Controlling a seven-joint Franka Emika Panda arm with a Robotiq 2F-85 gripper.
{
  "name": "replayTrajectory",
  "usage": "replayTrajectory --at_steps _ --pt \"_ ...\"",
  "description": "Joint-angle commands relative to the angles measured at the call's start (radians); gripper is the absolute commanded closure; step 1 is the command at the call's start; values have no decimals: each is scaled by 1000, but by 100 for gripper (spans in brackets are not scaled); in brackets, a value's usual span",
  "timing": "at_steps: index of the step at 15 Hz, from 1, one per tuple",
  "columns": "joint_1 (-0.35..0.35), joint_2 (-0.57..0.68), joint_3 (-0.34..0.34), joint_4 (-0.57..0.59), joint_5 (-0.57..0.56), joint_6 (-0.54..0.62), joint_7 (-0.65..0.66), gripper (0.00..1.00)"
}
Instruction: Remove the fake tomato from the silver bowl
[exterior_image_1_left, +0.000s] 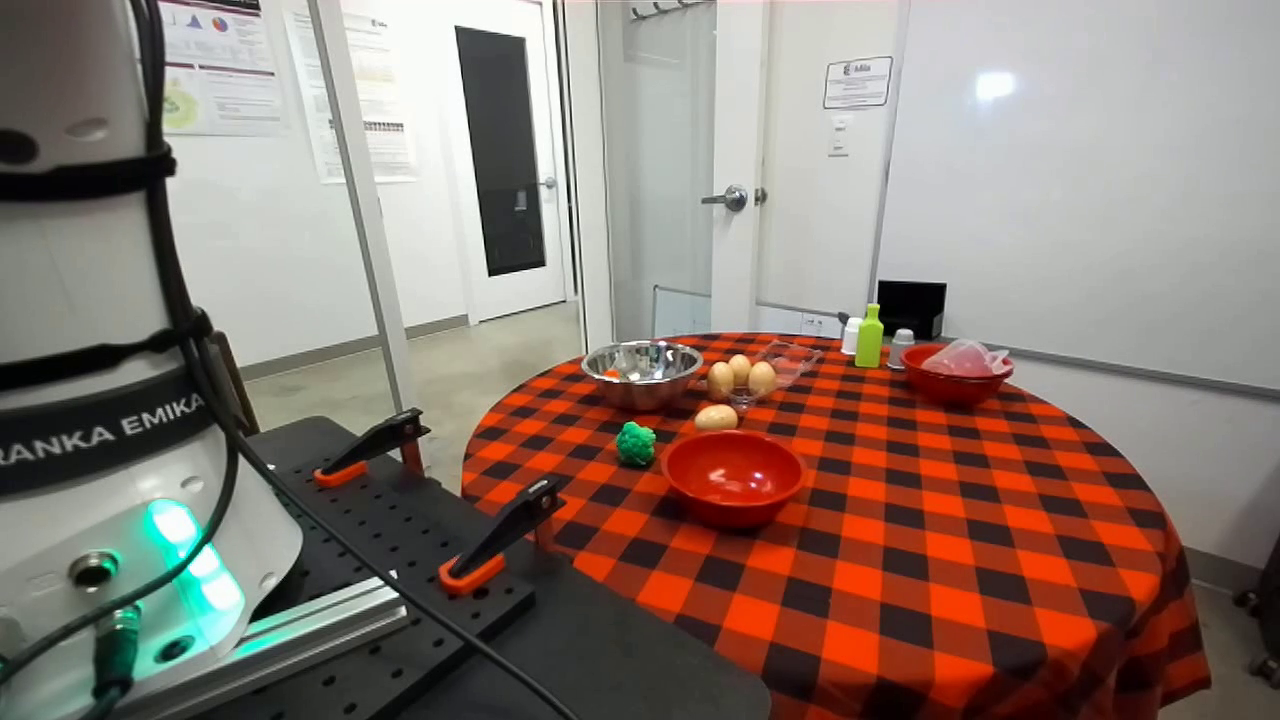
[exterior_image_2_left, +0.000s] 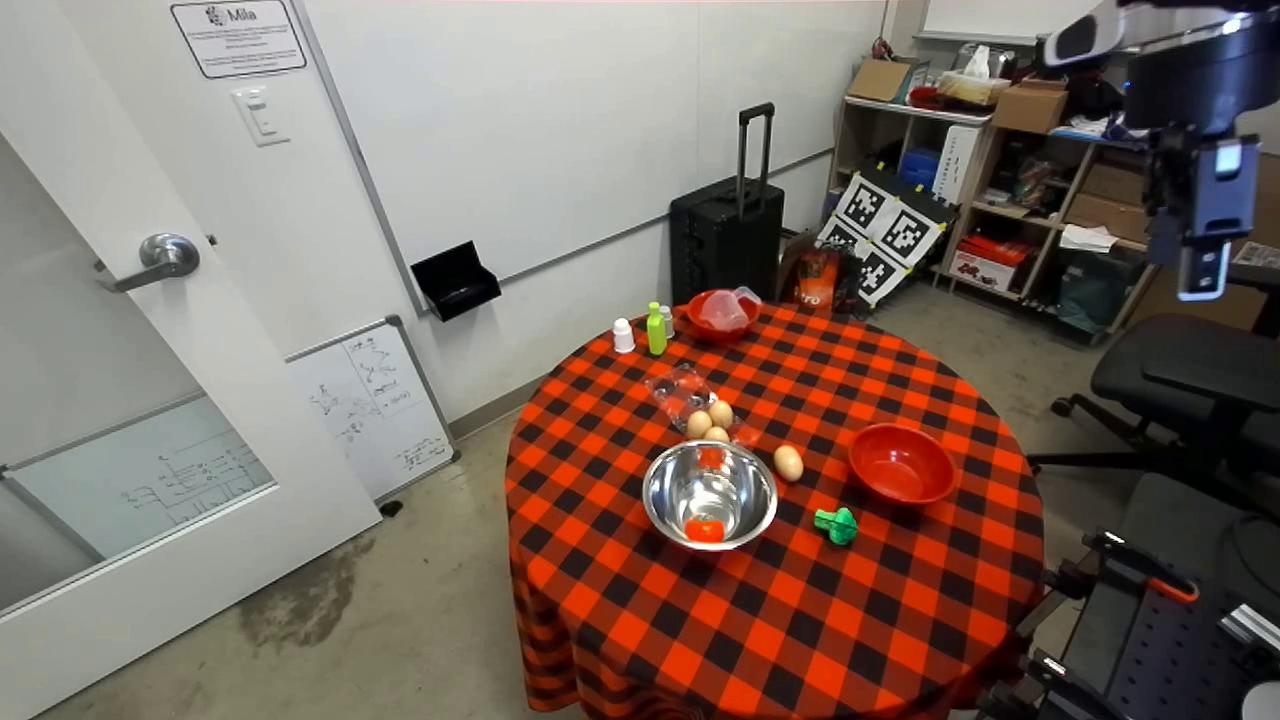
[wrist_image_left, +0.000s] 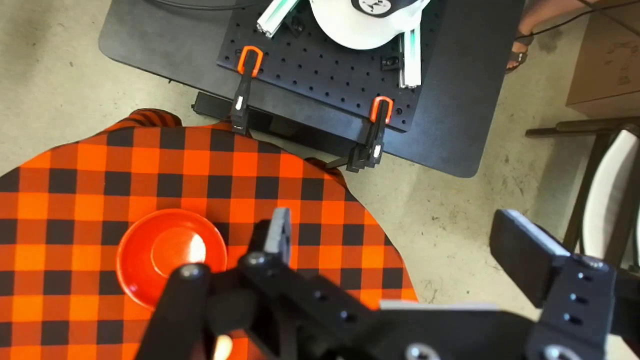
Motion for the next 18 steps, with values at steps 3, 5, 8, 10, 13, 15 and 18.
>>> replayTrajectory --at_steps 3,5,8,10,13,15,18 --pt "7 229 68 54 42 157 34 0" --pt "12 289 98 55 59 254 56 0" --pt "20 382 142 63 69 407 70 0" --pt "25 452 172 76 59 509 100 0" --pt "33 560 211 118 40 609 157 0" --pt "42 642 234 162 6 651 216 0" --pt "64 760 250 240 -81 686 317 0"
